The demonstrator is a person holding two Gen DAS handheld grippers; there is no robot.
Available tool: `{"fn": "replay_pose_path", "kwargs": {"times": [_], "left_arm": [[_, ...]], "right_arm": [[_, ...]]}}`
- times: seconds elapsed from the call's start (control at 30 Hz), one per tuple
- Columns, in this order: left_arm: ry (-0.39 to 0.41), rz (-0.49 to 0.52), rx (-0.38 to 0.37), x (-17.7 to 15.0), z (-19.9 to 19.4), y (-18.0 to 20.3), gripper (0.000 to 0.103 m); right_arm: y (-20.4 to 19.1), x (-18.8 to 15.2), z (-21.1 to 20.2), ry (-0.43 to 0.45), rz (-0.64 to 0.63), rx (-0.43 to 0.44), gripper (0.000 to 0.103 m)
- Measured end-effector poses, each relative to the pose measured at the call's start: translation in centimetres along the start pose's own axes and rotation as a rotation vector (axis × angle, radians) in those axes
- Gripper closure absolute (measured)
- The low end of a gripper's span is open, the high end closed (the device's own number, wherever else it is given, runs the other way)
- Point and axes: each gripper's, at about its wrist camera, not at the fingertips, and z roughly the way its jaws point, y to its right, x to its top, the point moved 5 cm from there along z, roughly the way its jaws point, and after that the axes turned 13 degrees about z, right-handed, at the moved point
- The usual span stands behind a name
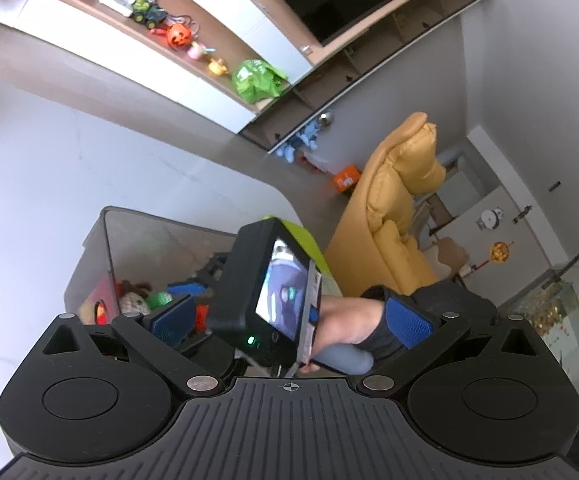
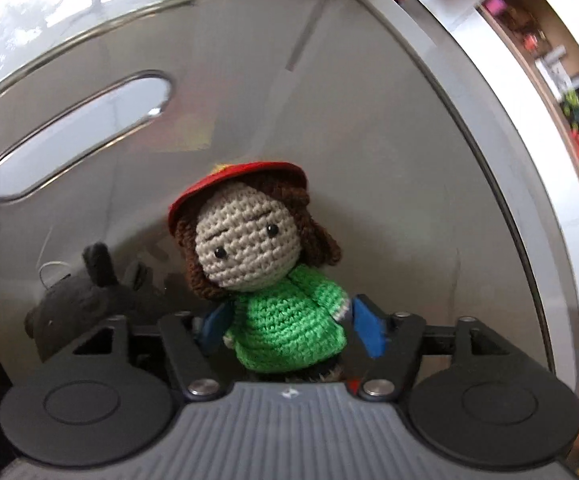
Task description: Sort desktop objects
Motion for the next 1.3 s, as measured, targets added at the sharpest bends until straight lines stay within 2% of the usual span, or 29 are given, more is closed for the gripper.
{"fn": "replay_pose_path", "kwargs": {"times": [0.1,0.17,0.27,0.37,0.4,0.5,0.57,0.63,0.73,0.8,0.87,0.97,1.07,1.13,1.2,1.3], "left_arm": [[0.007,-0.006,0.003,0.1,-0.2,-0.2,0.000],[0.008,-0.008,0.001,0.1,-0.1,-0.1,0.000],[-0.004,-0.021,-0.017,0.4,1.3,0.9,0.000],[-0.017,-0.033,-0.043,1.5,4.8,4.0,0.000],[-0.039,-0.025,-0.072,1.9,6.6,5.6,0.000],[-0.135,-0.025,-0.161,2.3,13.0,10.4,0.000],[-0.210,-0.022,-0.185,2.0,18.1,13.7,0.000],[-0.304,-0.012,-0.163,0.3,23.4,16.4,0.000],[-0.439,-0.006,-0.126,-2.9,30.8,19.4,0.000],[-0.492,-0.005,-0.109,-5.3,34.8,20.1,0.000],[-0.484,-0.017,-0.066,-7.1,37.9,19.5,0.000],[-0.458,-0.098,-0.027,-9.5,41.0,17.7,0.000],[-0.467,-0.214,-0.069,-11.6,42.4,16.3,0.000],[-0.464,-0.233,-0.066,-12.8,42.6,15.6,0.000],[-0.451,-0.238,-0.044,-13.5,42.8,15.1,0.000],[-0.457,-0.271,0.000,-14.2,43.6,14.1,0.000]], "right_arm": [[2.8,-0.9,-3.1,0.037,0.085,-0.006,0.029],[4.9,-2.3,-6.3,0.105,0.180,0.010,0.029],[9.0,-6.2,-12.2,0.241,0.364,0.080,0.027],[14.1,-11.7,-18.0,0.424,0.650,0.190,0.017],[16.1,-13.4,-19.0,0.465,0.742,0.223,0.017],[21.7,-21.8,-21.4,0.608,1.011,0.271,0.017],[24.9,-28.5,-21.0,0.709,1.219,0.257,0.016],[26.8,-34.4,-18.6,0.742,1.430,0.244,0.015],[29.2,-41.9,-14.1,0.693,1.666,0.248,0.019],[28.7,-44.9,-10.0,0.670,1.779,0.310,0.024],[28.4,-48.8,-7.8,0.708,1.872,0.451,0.027],[28.1,-51.6,-5.4,0.785,1.973,0.655,0.027],[28.1,-53.3,-4.2,0.851,1.961,0.706,0.026],[27.9,-53.6,-3.6,0.874,1.944,0.672,0.022],[27.7,-53.9,-2.8,0.897,1.932,0.671,0.022],[27.5,-53.6,-1.3,0.886,1.940,0.764,0.022]]}}
